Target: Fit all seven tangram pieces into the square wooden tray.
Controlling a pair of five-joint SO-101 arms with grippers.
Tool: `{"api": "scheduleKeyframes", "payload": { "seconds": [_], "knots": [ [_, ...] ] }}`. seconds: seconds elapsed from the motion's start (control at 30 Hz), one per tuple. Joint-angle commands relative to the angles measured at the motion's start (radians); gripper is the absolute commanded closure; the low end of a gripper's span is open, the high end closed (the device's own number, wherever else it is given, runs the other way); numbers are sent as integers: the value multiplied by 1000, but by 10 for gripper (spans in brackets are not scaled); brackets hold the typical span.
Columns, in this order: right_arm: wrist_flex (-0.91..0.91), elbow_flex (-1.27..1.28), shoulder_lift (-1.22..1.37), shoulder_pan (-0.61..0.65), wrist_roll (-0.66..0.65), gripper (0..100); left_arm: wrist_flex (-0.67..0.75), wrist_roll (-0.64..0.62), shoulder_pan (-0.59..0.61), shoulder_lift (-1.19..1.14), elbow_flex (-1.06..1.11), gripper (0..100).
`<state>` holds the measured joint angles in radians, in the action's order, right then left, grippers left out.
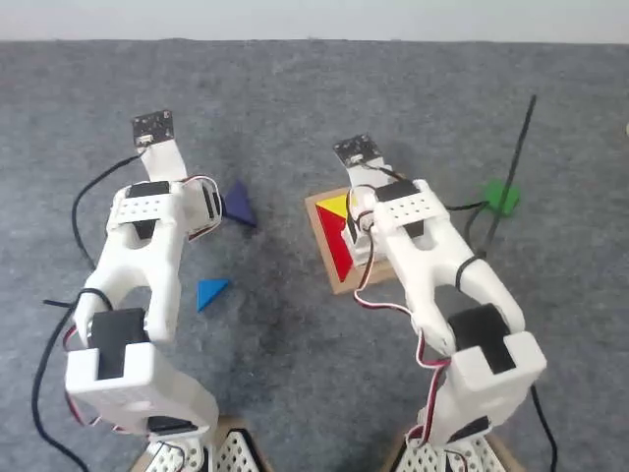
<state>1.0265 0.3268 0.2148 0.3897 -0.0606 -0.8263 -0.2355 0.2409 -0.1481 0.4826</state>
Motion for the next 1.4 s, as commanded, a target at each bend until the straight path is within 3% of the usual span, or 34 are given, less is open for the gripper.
{"api": "scheduleKeyframes", "payload": {
  "seconds": [0.0, 0.17, 0.4, 0.6, 0.87, 0.97, 1.13, 1.37],
  "knots": [
    [18, -69, 21, 7, 20, 764, 12, 11, 5, 38, -12, 792],
    [27, -89, 70, 4, 20, 766, 12, 11, 5, 38, -13, 792],
    [71, -144, 111, -1, 18, 892, 12, 11, 6, 38, -13, 792],
    [97, -153, 104, -1, 20, 909, 12, 11, 6, 38, -13, 792],
    [177, -206, -102, -1, -18, 909, 14, 11, 6, 38, -13, 792],
    [206, -252, -145, 1, -170, 909, 14, 11, 6, 38, -13, 792],
    [222, -341, -104, -1, -554, 909, 12, 11, 6, 38, -12, 792],
    [217, -433, 15, 5, -1363, 909, 12, 11, 6, 38, -10, 792]
  ]
}}
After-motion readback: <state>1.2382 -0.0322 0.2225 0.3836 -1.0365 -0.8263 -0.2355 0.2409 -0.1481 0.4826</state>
